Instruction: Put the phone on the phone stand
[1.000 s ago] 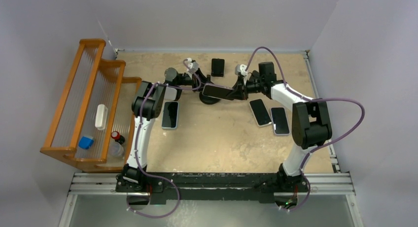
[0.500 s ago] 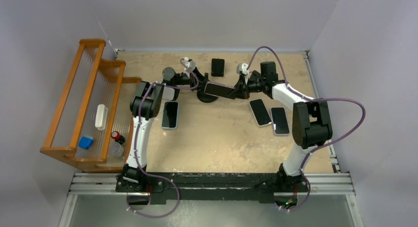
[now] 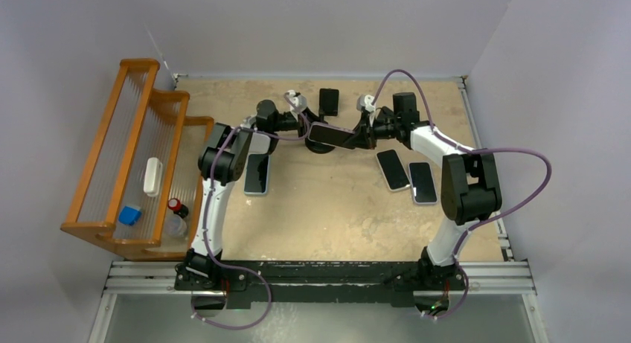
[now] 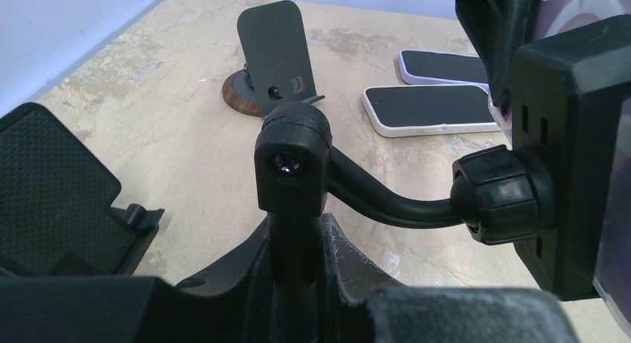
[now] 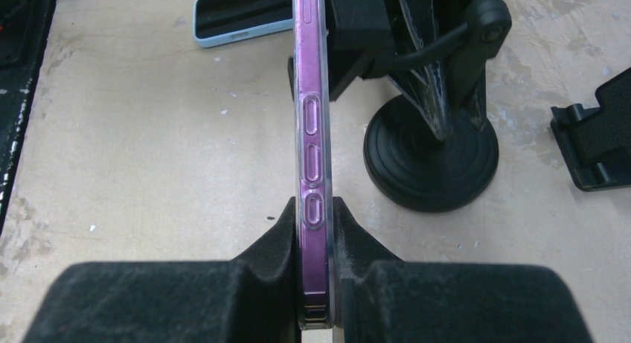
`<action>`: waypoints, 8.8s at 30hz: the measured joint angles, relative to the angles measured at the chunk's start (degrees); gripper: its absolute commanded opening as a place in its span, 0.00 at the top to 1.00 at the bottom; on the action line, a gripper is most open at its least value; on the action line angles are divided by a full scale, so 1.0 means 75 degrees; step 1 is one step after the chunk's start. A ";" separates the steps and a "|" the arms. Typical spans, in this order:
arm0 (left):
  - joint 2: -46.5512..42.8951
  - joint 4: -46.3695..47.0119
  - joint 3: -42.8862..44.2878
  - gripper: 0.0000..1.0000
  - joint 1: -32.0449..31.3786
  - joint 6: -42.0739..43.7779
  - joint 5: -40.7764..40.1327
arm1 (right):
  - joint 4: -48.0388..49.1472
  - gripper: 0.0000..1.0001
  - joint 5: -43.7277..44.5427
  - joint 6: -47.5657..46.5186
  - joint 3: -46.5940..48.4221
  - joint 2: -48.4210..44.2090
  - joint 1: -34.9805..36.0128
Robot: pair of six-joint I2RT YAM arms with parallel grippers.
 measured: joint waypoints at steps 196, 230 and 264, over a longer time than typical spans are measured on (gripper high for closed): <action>-0.0446 0.2573 -0.2264 1.00 -0.0571 0.0729 -0.4299 | 0.7743 0.04 0.9125 1.9284 -0.4065 -0.0140 0.2611; -0.0446 0.2594 -0.2264 1.00 -0.0455 0.0796 -0.4503 | 0.7597 0.01 0.9323 1.8500 -0.3483 0.0143 0.2774; -0.0443 0.2640 -0.2264 1.00 -0.0522 0.0796 -0.4173 | 0.4430 0.01 0.9235 1.7337 -0.2935 -0.1064 0.2769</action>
